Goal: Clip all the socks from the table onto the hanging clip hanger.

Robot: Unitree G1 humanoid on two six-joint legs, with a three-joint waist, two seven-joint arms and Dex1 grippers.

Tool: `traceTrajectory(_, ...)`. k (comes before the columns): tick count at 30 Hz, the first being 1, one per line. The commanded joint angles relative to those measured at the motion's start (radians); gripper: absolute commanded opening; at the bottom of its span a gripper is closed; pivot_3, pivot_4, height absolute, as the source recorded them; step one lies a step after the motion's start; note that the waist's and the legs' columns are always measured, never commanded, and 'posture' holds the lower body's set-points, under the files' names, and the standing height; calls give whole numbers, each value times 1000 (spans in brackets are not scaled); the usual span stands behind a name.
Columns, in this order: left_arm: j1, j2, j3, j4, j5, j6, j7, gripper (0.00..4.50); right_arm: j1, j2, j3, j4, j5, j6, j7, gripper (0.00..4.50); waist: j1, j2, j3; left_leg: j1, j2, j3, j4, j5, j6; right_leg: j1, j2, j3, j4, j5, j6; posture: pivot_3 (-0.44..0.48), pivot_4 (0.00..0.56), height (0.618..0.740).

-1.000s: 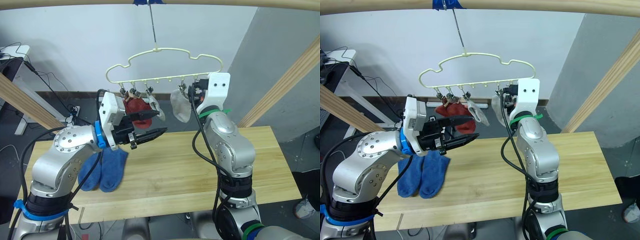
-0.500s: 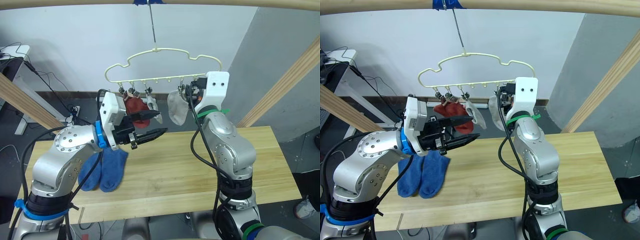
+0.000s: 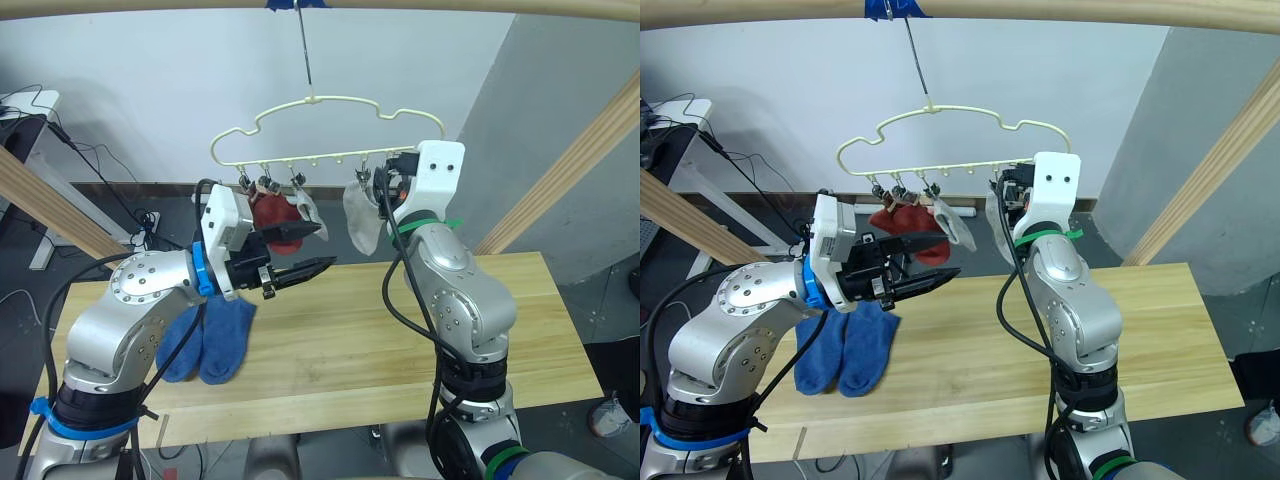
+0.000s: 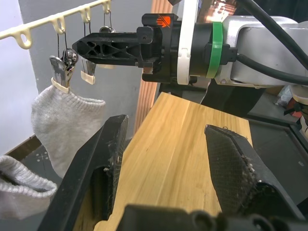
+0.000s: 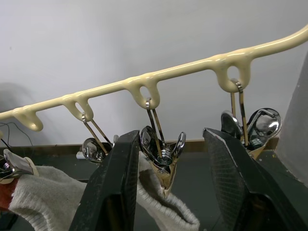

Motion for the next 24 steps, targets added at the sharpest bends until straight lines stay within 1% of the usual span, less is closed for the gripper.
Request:
traceTrajectory(1,-11,-2,3,-16,3,-23,-10,2802,-21,111,1,-63,30,-10,-21,2151,0,0,0,0,0,0,0,0,0,0,0,0,0,0,0,-164,246,740)
traceTrajectory(12,-19,-6,-7,-7,7,-29,-15,2802,-7,127,-5,-81,99,0,-77,2151,-1,0,0,0,0,0,0,0,0,0,0,0,0,0,0,-170,245,740)
traceTrajectory(24,-21,-11,-7,-5,13,-30,-24,2802,14,113,8,-74,123,-5,-116,2151,-2,0,0,0,0,0,0,0,0,0,0,0,0,0,0,-174,245,740)
